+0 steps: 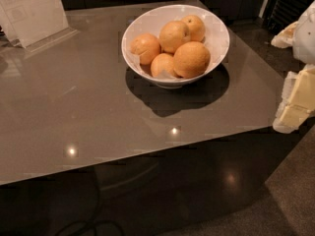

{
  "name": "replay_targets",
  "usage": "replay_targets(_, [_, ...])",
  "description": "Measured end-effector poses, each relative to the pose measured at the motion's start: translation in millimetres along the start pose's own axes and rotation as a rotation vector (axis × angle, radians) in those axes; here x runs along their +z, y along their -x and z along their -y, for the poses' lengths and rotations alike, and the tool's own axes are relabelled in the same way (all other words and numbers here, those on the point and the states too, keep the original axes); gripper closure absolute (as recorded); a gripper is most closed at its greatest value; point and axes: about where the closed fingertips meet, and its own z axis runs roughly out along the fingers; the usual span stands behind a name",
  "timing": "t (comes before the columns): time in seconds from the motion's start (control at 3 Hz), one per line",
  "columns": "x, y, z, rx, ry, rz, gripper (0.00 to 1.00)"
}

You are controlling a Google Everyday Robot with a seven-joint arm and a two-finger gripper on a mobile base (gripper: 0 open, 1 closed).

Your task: Pick orange from white bowl

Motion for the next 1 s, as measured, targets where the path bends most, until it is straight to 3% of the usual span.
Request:
replay_targets(0.67, [-1,10,8,-0.015,-0.016,0.027,0.0])
replay_targets(1.0, [-5,34,30,-0.064,-0.045,0.092,0.0])
